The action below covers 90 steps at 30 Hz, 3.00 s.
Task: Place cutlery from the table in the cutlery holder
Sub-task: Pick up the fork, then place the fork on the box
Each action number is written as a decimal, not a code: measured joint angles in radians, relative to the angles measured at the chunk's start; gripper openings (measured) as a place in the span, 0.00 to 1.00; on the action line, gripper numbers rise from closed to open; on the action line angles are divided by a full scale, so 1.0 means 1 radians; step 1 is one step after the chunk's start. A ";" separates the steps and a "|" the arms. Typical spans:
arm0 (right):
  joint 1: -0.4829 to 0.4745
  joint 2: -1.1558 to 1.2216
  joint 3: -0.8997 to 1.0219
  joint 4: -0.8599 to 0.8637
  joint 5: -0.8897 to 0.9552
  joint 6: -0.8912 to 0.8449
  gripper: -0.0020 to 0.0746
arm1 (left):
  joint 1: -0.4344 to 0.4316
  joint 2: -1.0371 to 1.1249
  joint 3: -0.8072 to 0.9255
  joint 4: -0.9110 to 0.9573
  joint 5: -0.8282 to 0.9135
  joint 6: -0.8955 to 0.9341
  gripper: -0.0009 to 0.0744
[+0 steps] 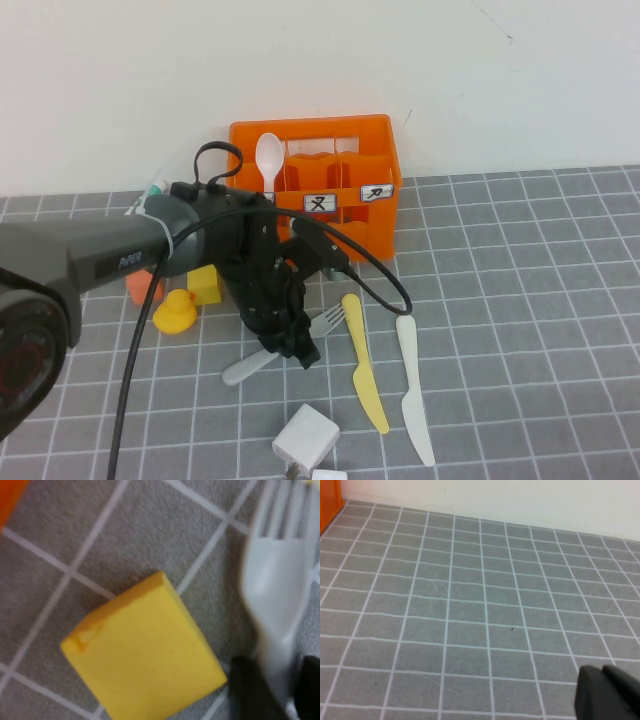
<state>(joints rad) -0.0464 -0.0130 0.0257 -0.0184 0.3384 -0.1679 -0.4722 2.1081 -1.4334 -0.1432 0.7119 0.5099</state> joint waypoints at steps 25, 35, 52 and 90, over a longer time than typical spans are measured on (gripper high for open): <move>0.000 0.000 0.000 0.000 0.000 0.000 0.02 | 0.002 -0.033 -0.005 -0.168 0.239 -0.043 0.16; 0.000 0.000 0.000 0.000 0.000 0.000 0.02 | 0.002 -0.320 0.099 -0.197 0.119 -0.023 0.16; 0.000 0.000 0.000 0.000 0.000 0.000 0.02 | 0.000 -0.553 0.413 -0.620 -1.027 -0.192 0.16; 0.000 0.000 0.000 0.000 0.000 0.000 0.02 | 0.028 -0.035 0.168 0.044 -1.443 -0.652 0.20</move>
<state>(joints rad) -0.0464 -0.0130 0.0257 -0.0184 0.3384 -0.1679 -0.4437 2.0731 -1.2653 -0.0992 -0.7314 -0.1425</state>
